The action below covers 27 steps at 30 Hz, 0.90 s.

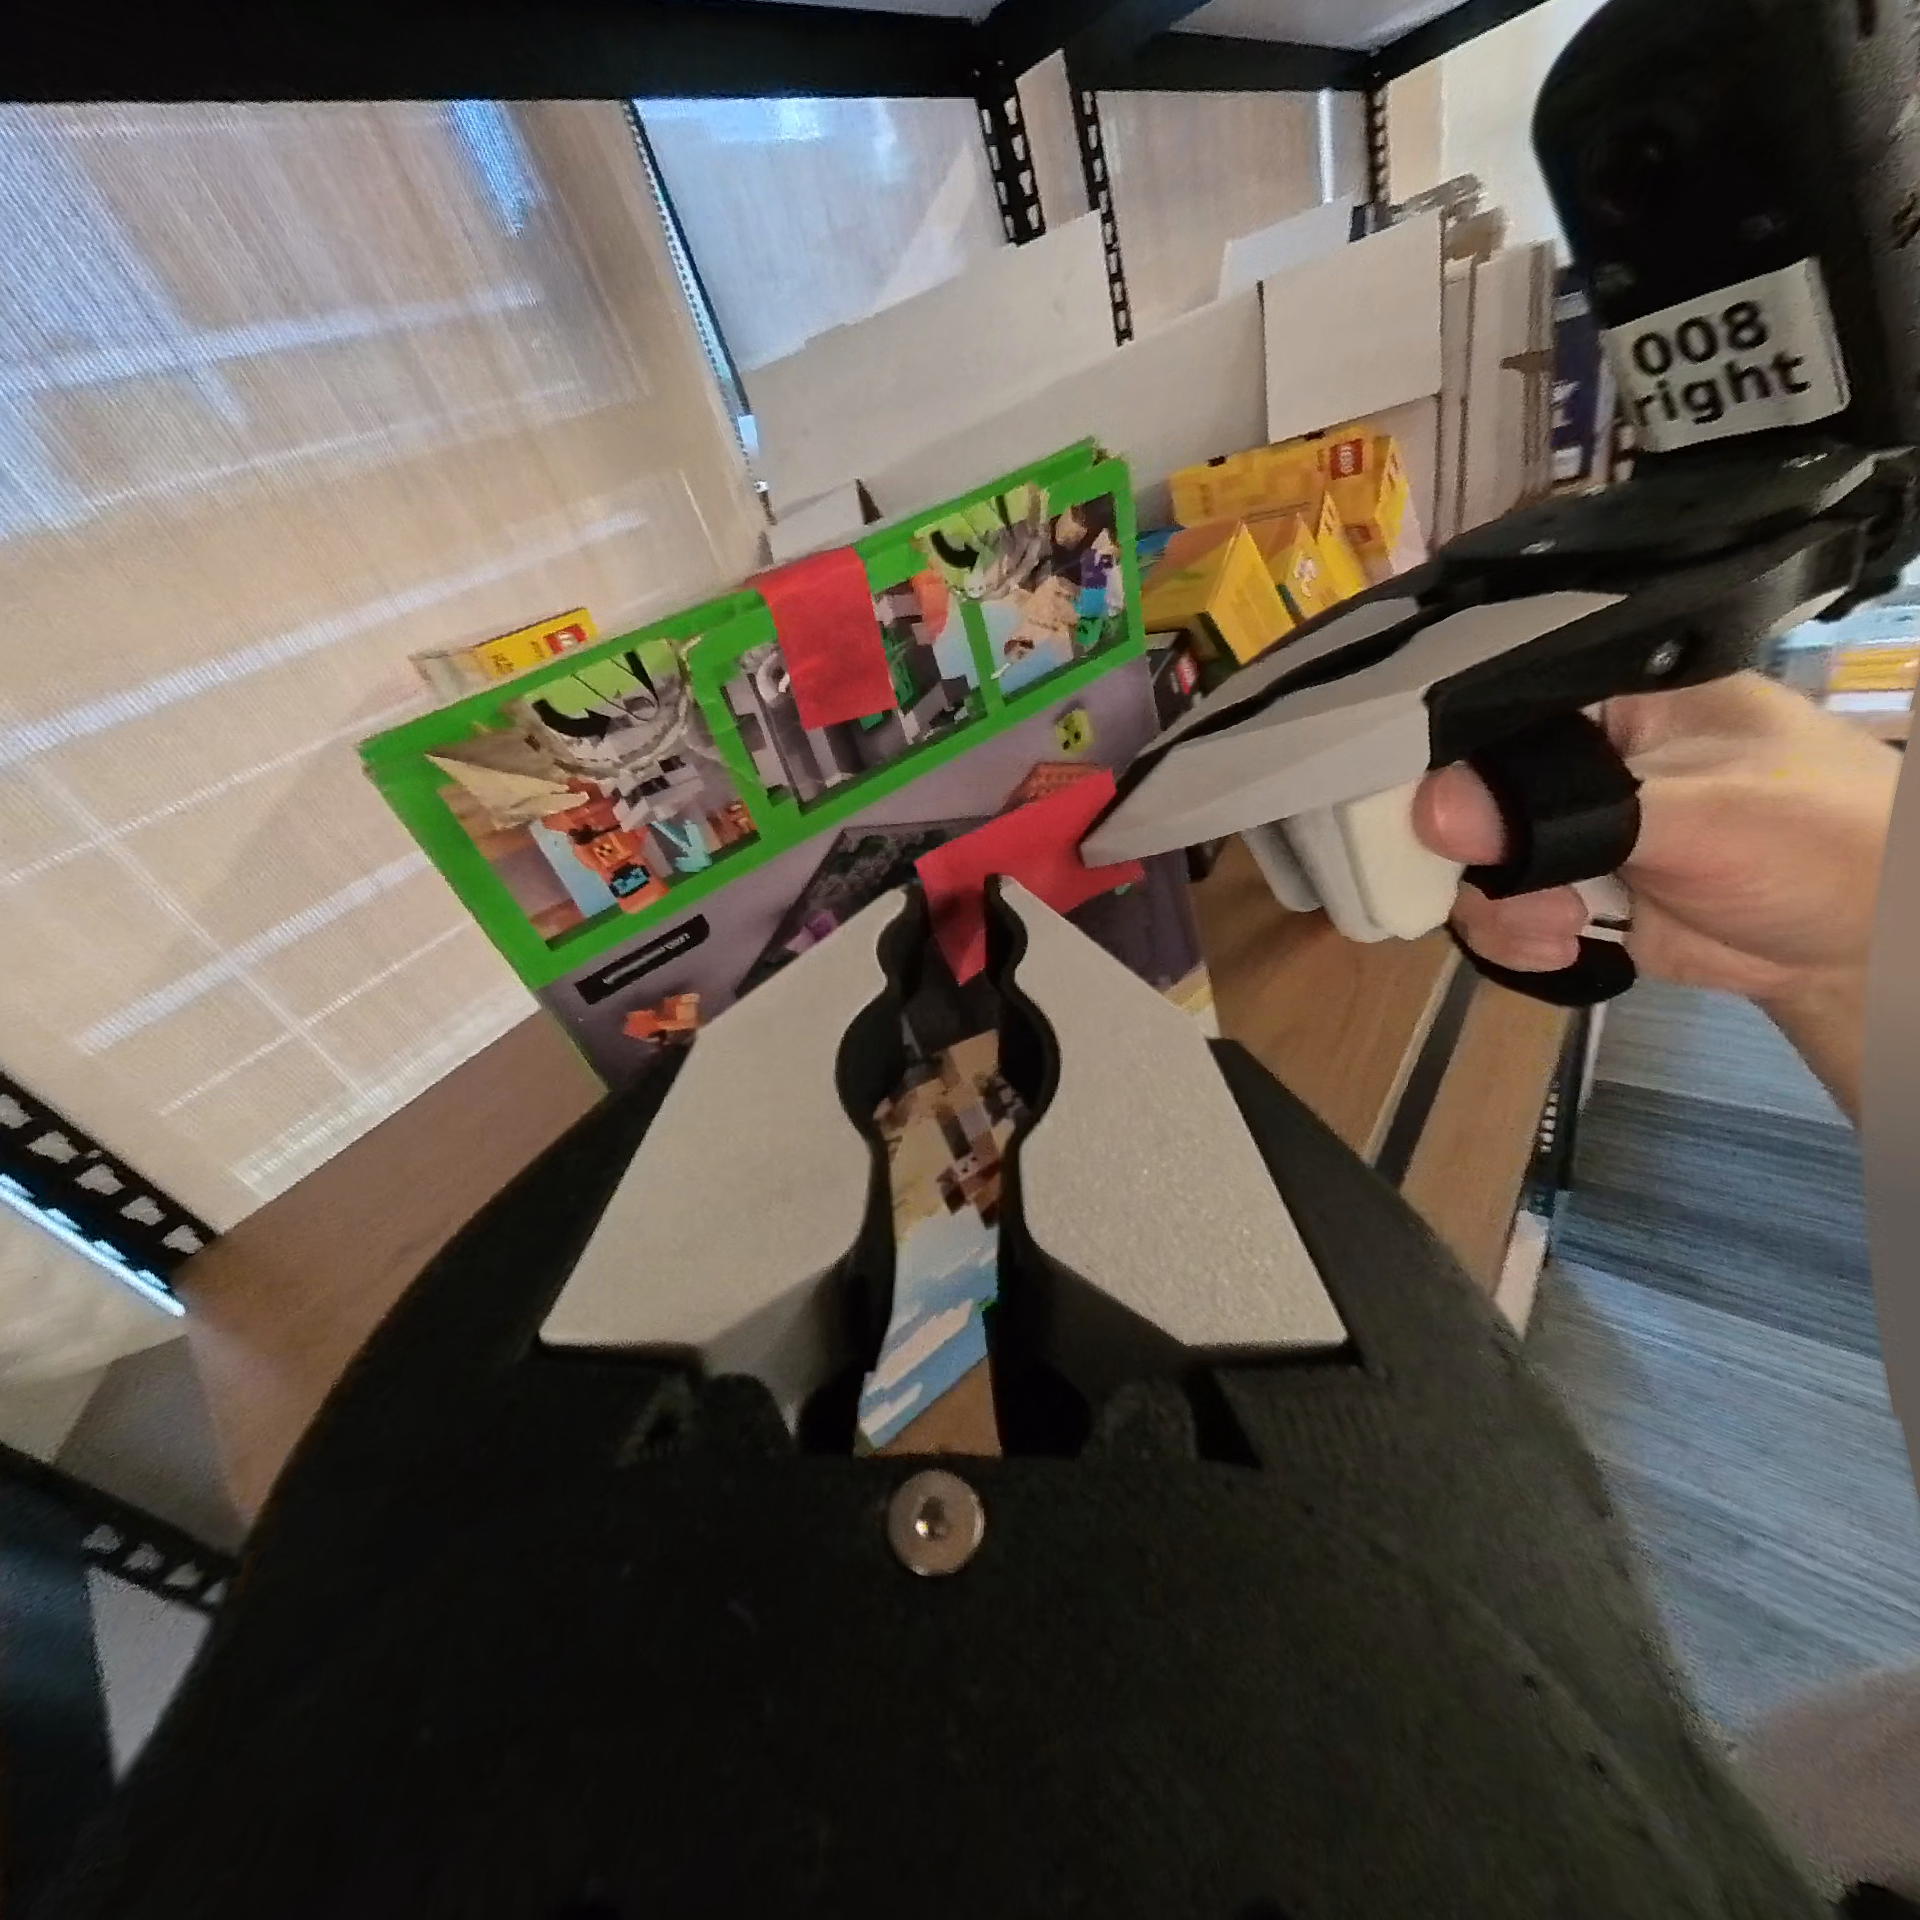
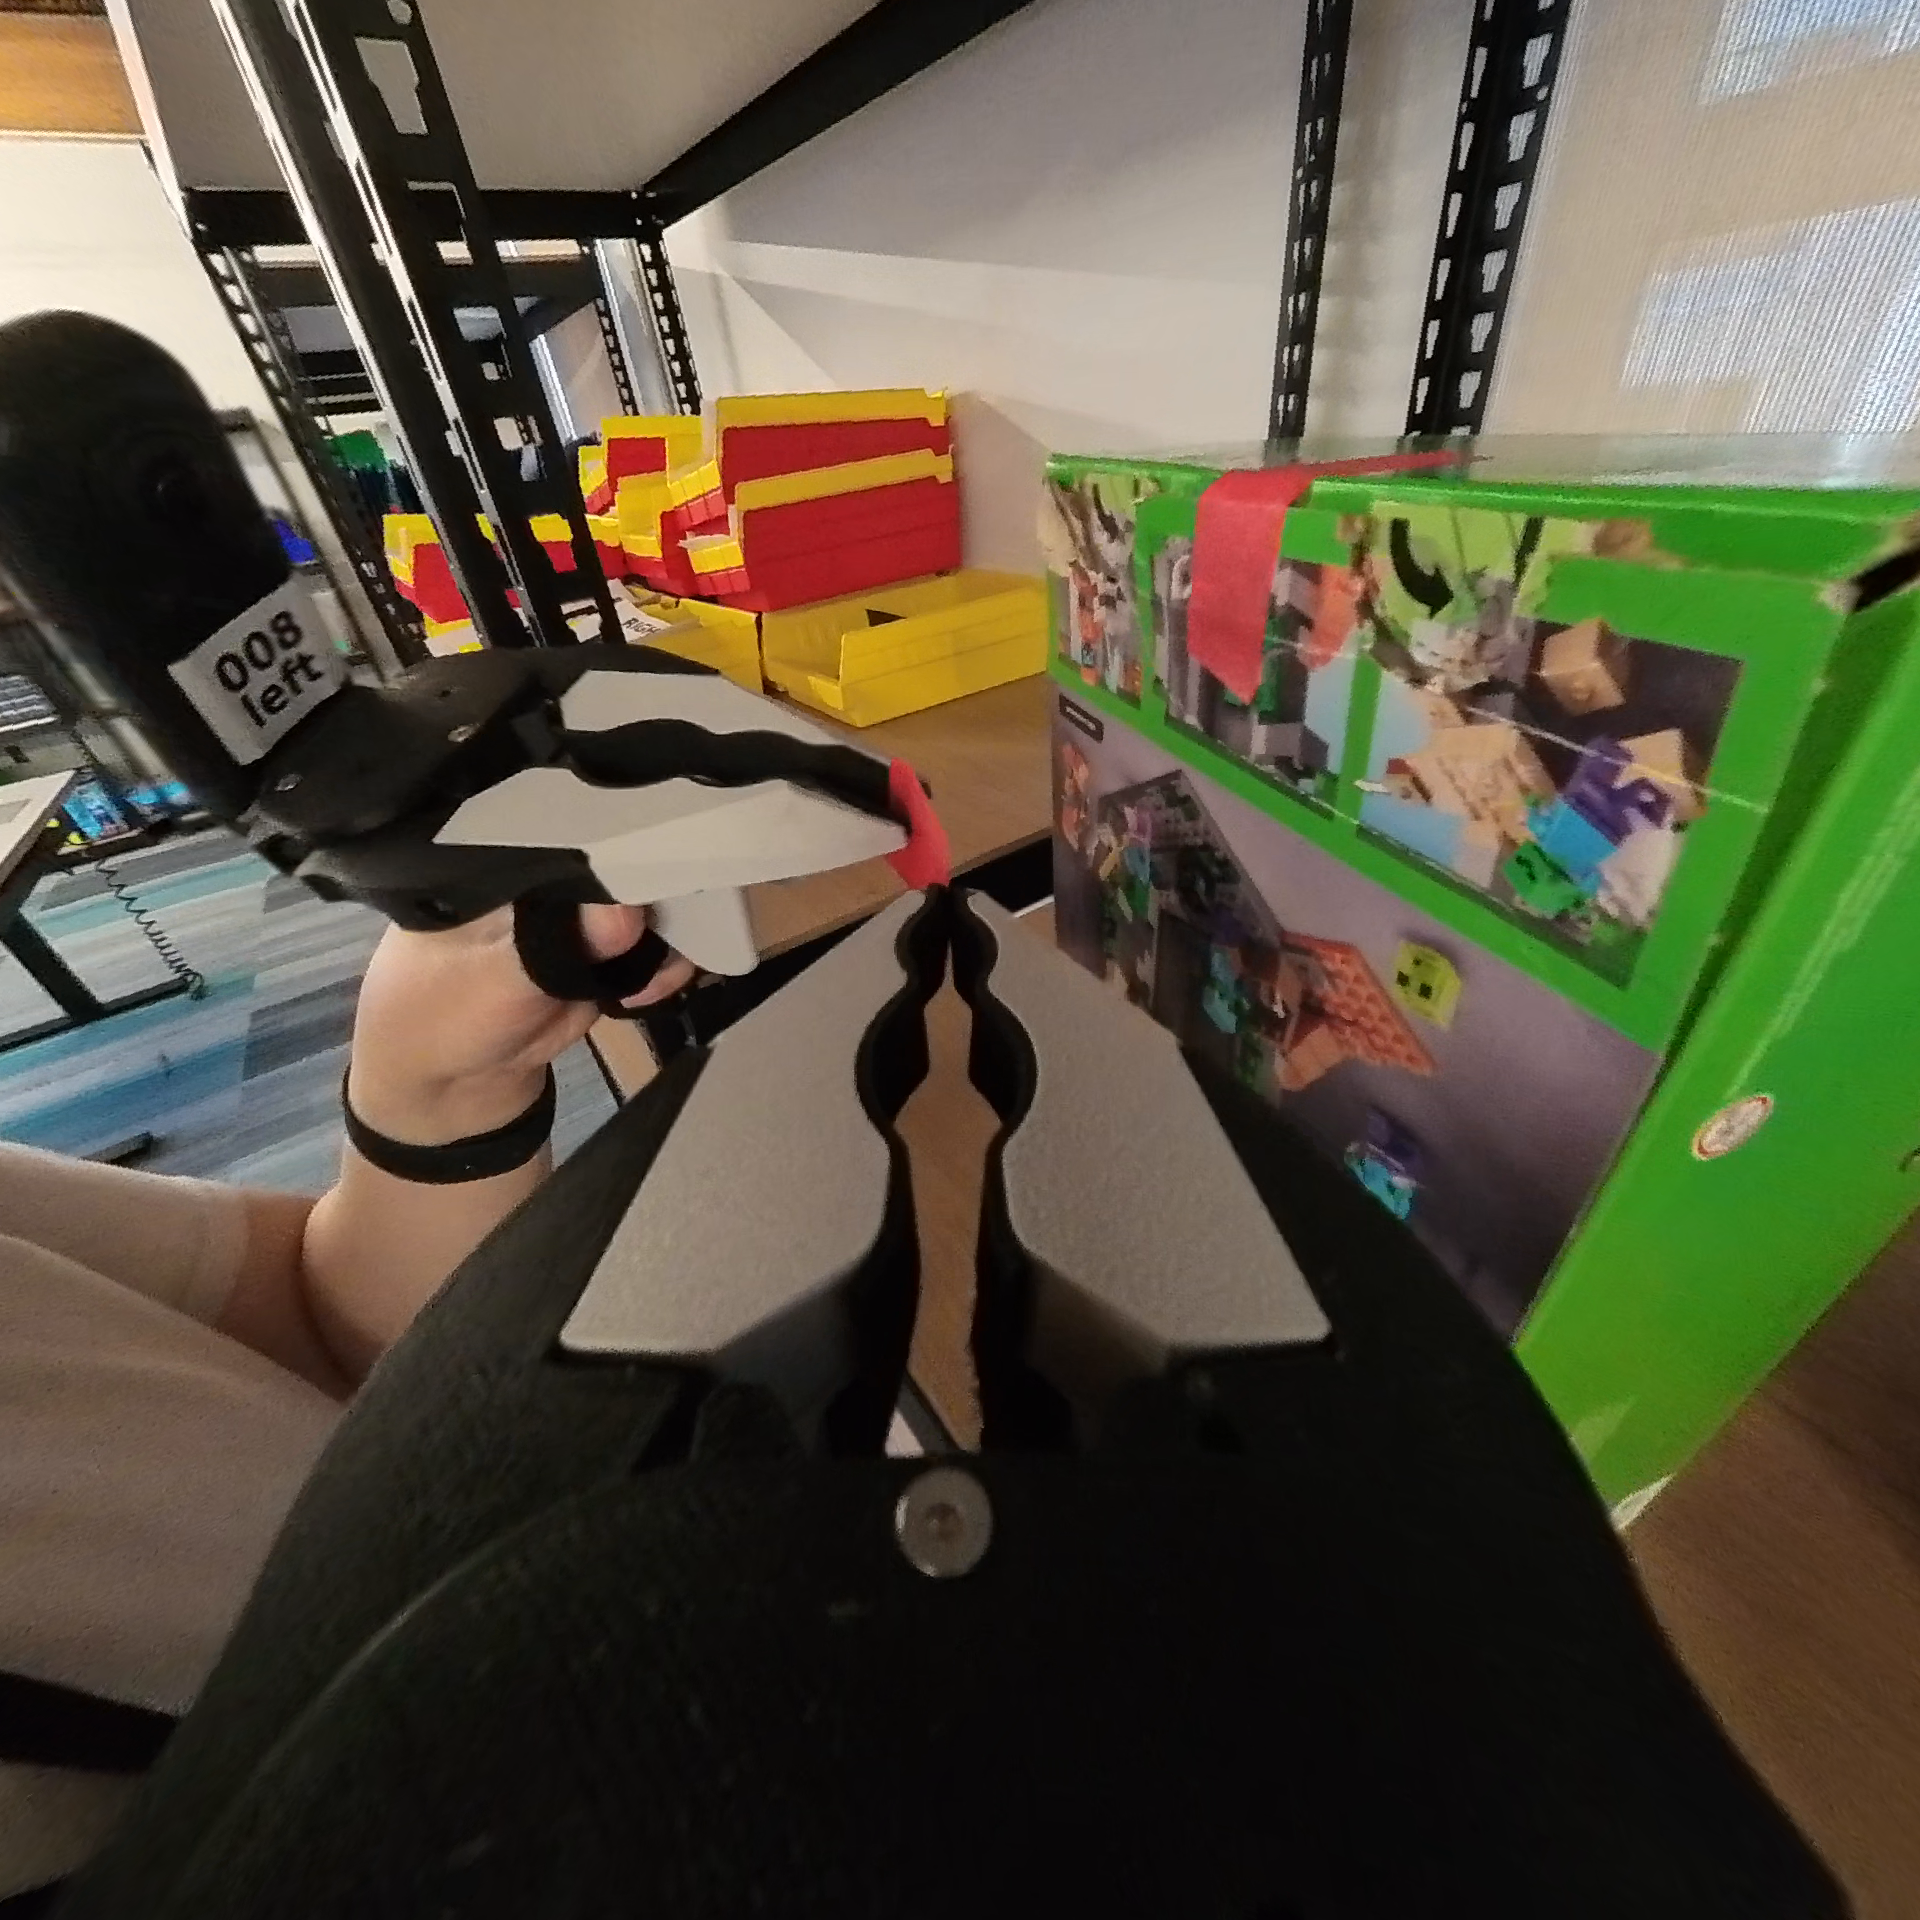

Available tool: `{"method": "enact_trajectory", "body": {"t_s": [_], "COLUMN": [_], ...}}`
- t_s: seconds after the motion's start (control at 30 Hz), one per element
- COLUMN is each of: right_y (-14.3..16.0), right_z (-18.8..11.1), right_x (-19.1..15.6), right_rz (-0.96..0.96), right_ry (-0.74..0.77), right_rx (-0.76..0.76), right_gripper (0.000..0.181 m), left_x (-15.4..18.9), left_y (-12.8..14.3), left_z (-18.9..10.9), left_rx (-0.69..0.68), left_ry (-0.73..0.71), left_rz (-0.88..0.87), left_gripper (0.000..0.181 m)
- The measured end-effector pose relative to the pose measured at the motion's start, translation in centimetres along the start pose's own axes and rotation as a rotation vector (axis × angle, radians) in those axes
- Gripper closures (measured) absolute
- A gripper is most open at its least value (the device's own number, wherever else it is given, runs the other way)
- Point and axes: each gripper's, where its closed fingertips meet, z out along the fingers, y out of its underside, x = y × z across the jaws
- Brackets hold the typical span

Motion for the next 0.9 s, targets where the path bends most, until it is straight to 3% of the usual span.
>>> {"method": "enact_trajectory", "body": {"t_s": [0.2, 0.7, 0.77, 0.9], "right_y": [-0.4, 0.0, 0.3, 1.0], "right_z": [0.6, 0.1, -0.3, -1.7], "right_x": [-0.2, -0.2, 0.2, 0.4], "right_rz": [-0.004, -0.007, -0.007, 0.031], "right_ry": [0.012, 0.036, 0.044, -0.035], "right_rx": [0.009, -0.002, -0.01, -0.058], "right_gripper": [0.181, 0.181, 0.181, 0.181], "left_x": [-0.5, 0.3, 0.9, 3.3], "left_y": [-0.2, 0.3, 0.5, 0.9], "left_z": [-0.2, 0.1, 0.1, -0.5], "left_rx": [-0.013, 0.021, 0.023, 0.012], "left_ry": [-0.097, -0.092, -0.04, 0.24], "left_rz": [0.073, 0.051, 0.017, -0.159], "left_gripper": [0.167, 0.152, 0.153, 0.16]}}
